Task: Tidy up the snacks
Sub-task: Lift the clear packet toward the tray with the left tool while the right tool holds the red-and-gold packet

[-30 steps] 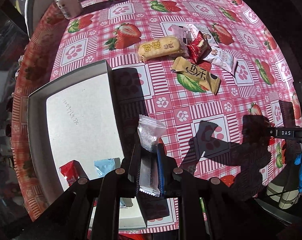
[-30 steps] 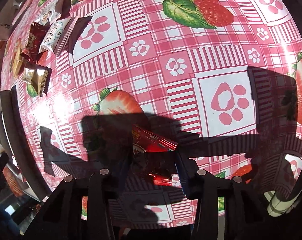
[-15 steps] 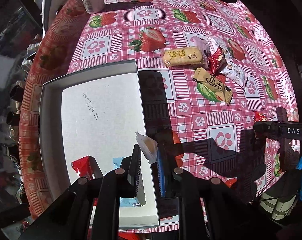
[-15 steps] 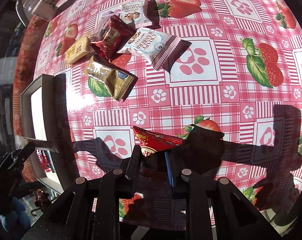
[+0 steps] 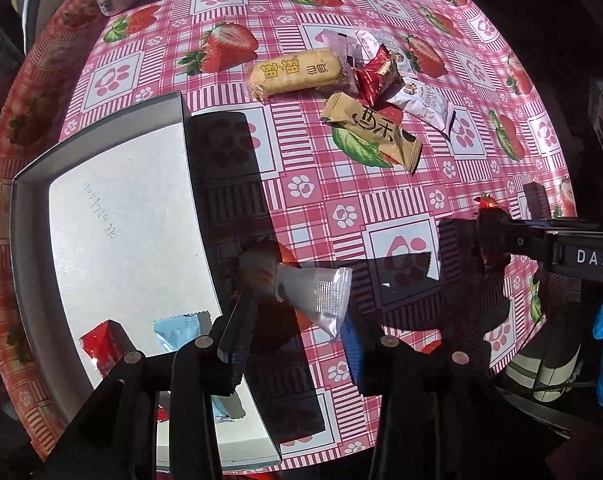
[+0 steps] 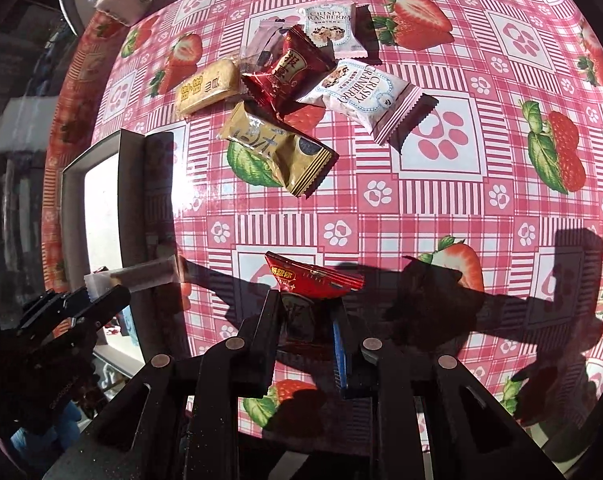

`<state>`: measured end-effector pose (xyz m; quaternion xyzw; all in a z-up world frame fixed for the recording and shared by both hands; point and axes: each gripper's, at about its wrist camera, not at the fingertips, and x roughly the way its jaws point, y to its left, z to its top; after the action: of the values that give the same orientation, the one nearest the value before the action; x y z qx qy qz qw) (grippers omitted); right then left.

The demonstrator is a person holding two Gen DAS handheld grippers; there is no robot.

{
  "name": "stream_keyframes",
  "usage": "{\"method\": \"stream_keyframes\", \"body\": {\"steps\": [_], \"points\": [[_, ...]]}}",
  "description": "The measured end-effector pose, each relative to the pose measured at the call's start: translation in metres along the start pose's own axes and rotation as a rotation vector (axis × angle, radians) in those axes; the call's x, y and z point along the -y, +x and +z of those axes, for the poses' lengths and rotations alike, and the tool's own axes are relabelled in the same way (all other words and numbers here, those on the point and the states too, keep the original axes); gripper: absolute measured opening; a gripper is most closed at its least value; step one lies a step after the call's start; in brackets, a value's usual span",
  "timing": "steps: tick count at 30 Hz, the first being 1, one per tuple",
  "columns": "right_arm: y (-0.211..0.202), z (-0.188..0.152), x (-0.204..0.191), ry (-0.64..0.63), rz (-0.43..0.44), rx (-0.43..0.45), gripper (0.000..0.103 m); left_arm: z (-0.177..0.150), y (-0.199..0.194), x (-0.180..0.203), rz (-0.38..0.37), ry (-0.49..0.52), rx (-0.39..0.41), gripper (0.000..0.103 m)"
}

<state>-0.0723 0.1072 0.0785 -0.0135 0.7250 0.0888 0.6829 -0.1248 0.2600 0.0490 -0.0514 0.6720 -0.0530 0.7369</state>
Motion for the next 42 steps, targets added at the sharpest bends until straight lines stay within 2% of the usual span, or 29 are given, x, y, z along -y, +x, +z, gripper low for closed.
{"method": "stream_keyframes", "body": {"steps": [3,8,11,14,16,18,20,22,25,26,29,31,33,34,38,42], "points": [[0.0,-0.004,0.007,0.012,-0.009,-0.008,0.024,-0.009,0.021,-0.002,0.005,-0.024,-0.06,0.051],[-0.002,-0.009,0.017,0.032,-0.01,-0.01,0.024,-0.018,0.015,-0.018,-0.006,-0.033,-0.003,0.052],[-0.001,-0.011,0.022,0.043,-0.002,-0.013,0.024,-0.017,0.014,-0.019,-0.014,-0.005,-0.012,0.052],[-0.003,-0.016,0.024,0.039,0.008,-0.014,0.024,-0.016,0.016,-0.005,0.041,0.077,-0.018,0.056],[-0.005,-0.02,0.025,0.032,0.013,-0.016,0.024,-0.01,0.02,0.001,0.028,0.071,-0.035,0.056],[-0.006,-0.022,0.025,0.025,0.012,-0.016,0.024,-0.002,0.023,-0.004,-0.012,-0.029,-0.05,0.058],[-0.007,-0.022,0.025,0.025,0.012,-0.011,0.024,0.006,0.028,-0.017,-0.071,-0.199,-0.071,0.063],[-0.008,-0.022,0.027,0.04,0.015,-0.003,0.024,0.014,0.034,-0.029,-0.107,-0.339,-0.087,0.063],[-0.011,-0.024,0.031,0.053,0.017,0.0,0.024,0.027,0.043,-0.037,-0.065,-0.46,-0.114,0.065],[-0.011,-0.025,0.032,0.054,0.017,0.001,0.024,0.03,0.043,-0.038,-0.056,-0.489,-0.098,0.071],[-0.012,-0.028,0.034,0.06,0.016,-0.002,0.024,0.044,0.044,-0.035,0.027,-0.504,-0.091,0.073],[-0.014,-0.031,0.035,0.054,0.014,-0.005,0.024,0.05,0.044,-0.029,0.072,-0.465,-0.097,0.064],[-0.016,-0.033,0.034,0.039,0.008,-0.005,0.024,0.056,0.04,-0.023,0.109,-0.395,-0.088,0.026],[-0.017,-0.034,0.033,0.033,0.008,-0.004,0.024,0.056,0.038,-0.021,0.098,-0.365,-0.08,0.018],[-0.018,-0.032,0.029,0.022,0.013,0.003,0.024,0.043,0.028,-0.02,0.014,-0.311,-0.059,0.016],[-0.017,-0.024,0.02,0.003,0.018,0.002,0.024,0.027,-0.001,-0.01,-0.008,-0.226,0.014,0.016]]}}
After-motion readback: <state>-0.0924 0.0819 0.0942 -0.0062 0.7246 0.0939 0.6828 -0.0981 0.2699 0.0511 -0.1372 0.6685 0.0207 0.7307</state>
